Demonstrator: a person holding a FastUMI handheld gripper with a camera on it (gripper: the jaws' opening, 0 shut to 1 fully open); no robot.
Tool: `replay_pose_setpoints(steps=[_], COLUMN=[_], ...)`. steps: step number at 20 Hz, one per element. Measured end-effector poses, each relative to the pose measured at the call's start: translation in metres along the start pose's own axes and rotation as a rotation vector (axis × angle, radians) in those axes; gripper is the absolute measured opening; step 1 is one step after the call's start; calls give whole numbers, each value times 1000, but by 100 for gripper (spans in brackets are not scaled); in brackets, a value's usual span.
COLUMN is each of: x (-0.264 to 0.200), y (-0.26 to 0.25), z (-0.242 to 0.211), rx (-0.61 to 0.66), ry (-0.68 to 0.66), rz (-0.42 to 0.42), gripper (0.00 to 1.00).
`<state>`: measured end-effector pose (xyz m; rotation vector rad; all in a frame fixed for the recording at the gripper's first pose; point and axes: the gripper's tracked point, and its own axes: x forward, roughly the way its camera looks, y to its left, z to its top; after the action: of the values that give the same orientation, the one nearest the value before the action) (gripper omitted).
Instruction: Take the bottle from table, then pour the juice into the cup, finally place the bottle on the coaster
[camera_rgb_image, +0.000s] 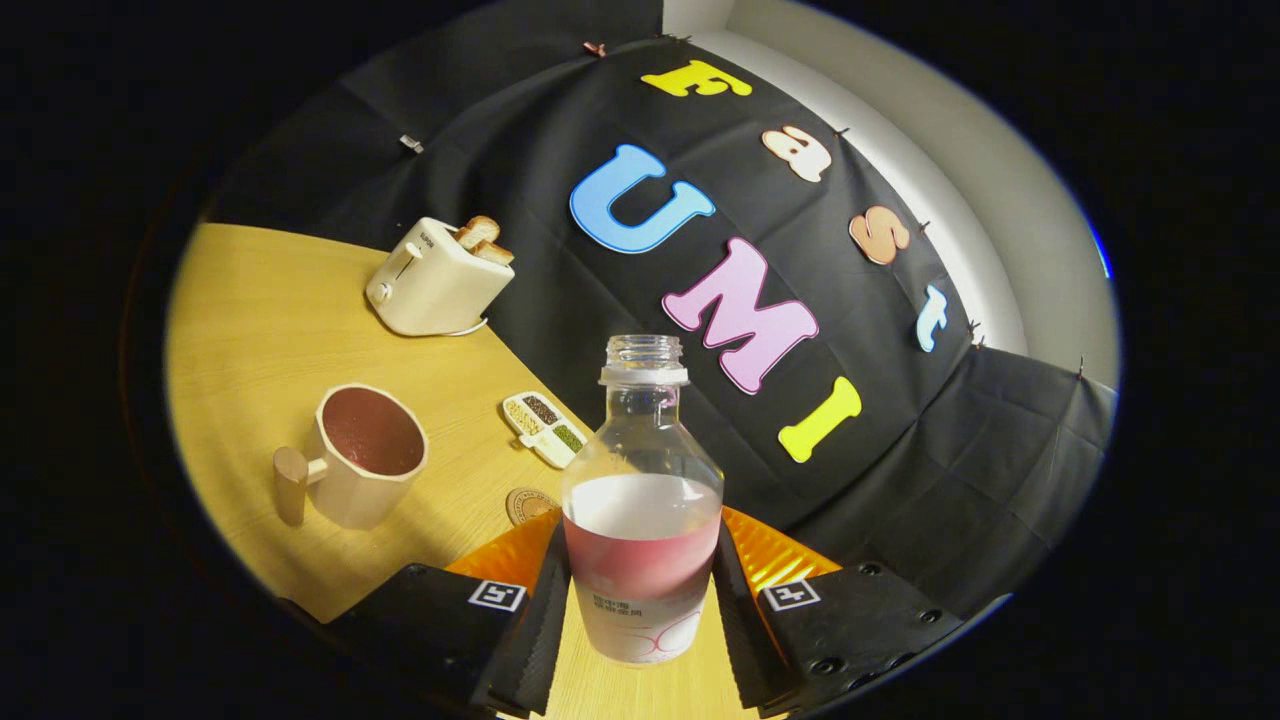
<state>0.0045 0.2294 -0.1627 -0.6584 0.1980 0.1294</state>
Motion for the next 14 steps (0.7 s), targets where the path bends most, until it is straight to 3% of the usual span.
replay_pose_setpoints(steps=[7, 14], x=[6, 16], y=[39, 64], z=[3, -5], rx=[-329, -533], ry=[-37, -21], rz=[50, 88], gripper=[70, 70])
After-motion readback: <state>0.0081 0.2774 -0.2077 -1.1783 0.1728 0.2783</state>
